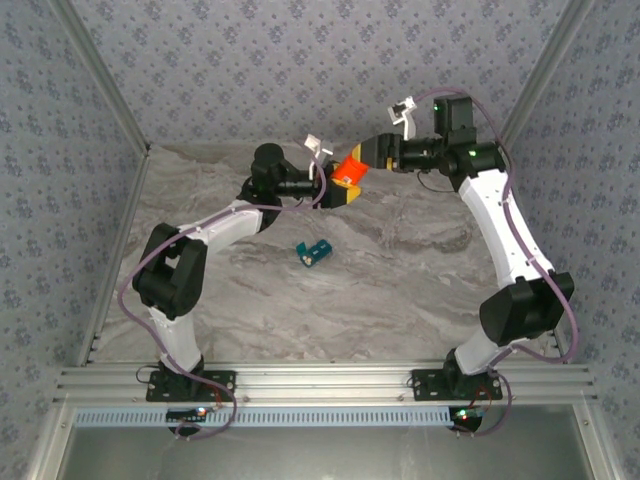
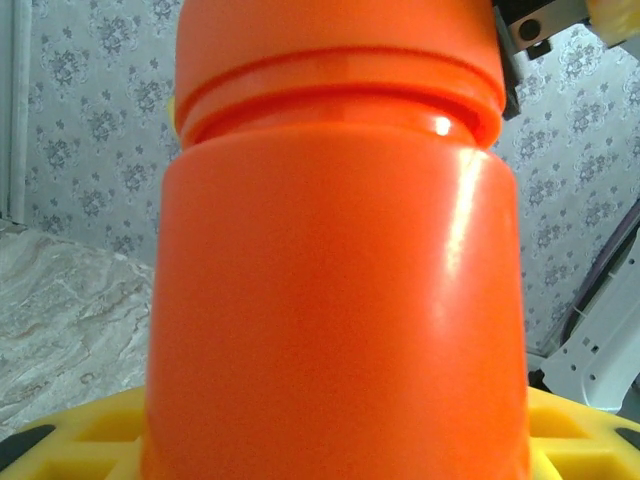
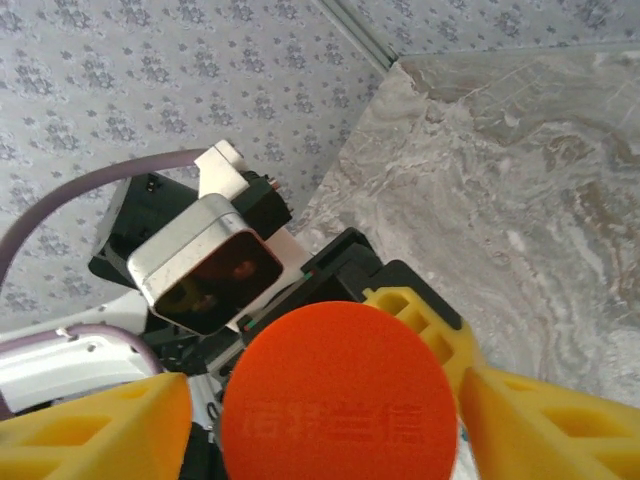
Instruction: Sort the pills into containers
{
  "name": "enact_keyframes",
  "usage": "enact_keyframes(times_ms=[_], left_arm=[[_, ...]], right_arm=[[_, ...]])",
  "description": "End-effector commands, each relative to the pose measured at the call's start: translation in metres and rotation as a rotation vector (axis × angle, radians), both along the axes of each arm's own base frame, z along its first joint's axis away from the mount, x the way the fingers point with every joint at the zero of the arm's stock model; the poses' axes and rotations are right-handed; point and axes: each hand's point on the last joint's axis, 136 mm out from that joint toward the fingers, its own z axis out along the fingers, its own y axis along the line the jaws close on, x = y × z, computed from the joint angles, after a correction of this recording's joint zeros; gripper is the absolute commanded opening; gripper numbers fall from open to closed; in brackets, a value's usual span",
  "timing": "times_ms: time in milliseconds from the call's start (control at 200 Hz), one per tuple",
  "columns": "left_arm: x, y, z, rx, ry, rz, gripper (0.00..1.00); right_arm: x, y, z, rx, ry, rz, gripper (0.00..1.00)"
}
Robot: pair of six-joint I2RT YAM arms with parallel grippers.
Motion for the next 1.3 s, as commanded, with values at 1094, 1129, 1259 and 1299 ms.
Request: enact_keyframes(times_ms=[1094, 1129, 1259, 1299], left_arm=[[0.018, 0.011, 0.008, 0.048, -0.147, 0.175, 0.0], [0.018, 0.011, 0.007, 0.05, -0.145, 0.174, 0.0], [0.019, 0.011, 0.005, 0.054, -0.14, 0.177, 0.0], [0.019, 0.011, 0.003, 0.055, -0.138, 0.178, 0.0]], right_arm=[[0.016, 0.016, -0.044, 0.058, 0.248, -0.317, 0.47], [0.016, 0.016, -0.044, 0.058, 0.248, -0.315, 0.48], [0.016, 0.013, -0.042, 0.061, 0.25, -0.315, 0.5], [0.016, 0.012, -0.039, 0.065, 0.245, -0.313, 0.51]])
